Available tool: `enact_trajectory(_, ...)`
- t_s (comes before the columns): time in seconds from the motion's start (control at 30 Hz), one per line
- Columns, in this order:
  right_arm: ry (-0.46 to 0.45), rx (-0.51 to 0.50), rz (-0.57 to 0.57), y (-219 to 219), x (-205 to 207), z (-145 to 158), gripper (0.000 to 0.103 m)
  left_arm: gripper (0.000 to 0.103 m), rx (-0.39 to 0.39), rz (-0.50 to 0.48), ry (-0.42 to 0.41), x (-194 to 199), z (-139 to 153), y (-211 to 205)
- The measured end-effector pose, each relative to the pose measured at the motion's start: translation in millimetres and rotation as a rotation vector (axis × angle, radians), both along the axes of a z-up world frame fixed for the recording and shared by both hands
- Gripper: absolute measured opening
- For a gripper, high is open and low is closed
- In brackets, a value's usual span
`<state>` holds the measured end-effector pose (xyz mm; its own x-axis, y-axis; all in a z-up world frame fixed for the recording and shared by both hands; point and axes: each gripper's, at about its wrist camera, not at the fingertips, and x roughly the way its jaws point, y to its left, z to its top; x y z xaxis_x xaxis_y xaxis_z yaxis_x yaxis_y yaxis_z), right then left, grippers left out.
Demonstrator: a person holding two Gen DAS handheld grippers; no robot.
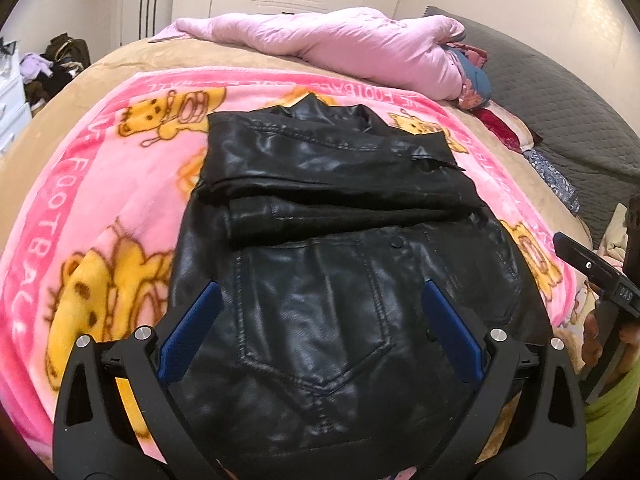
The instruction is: Fold large clothes
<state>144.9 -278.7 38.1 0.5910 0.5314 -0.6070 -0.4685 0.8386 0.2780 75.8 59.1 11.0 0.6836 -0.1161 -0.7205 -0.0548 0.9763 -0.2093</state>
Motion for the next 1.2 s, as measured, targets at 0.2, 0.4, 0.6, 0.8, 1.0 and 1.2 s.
enact_trajectory(0.2, 0.016, -0.022, -0.003, -4.1, -5.2, -6.9, 0.099, 0.094, 0.011, 0.014, 0.018, -8.8, -7.9, 9.7)
enact_trajectory(0.4, 0.031, -0.042, 0.005, -5.8, -10.1, -13.1, 0.099, 0.094, 0.025, 0.028, 0.042, -18.8, -16.8, 19.5)
enact_trajectory(0.6, 0.051, -0.068, 0.015, -9.5, -16.5, -21.5, 0.099, 0.094, 0.030, 0.067, 0.064, -30.4, -24.9, 38.5)
enact_trajectory(0.8, 0.073, -0.095, 0.010, -17.5, -21.8, -33.5, 0.099, 0.094, 0.009, 0.106, 0.103, -42.3, -40.2, 56.7)
enact_trajectory(1.0, 0.084, -0.119, -0.004, -28.5, -24.8, -39.5, 0.099, 0.094, -0.014, 0.122, 0.149, -53.1, -57.6, 67.9)
enact_trajectory(1.2, 0.106, -0.153, -0.023, -45.4, -30.4, -49.3, 0.099, 0.094, -0.059, 0.116, 0.155, -63.2, -63.9, 73.5)
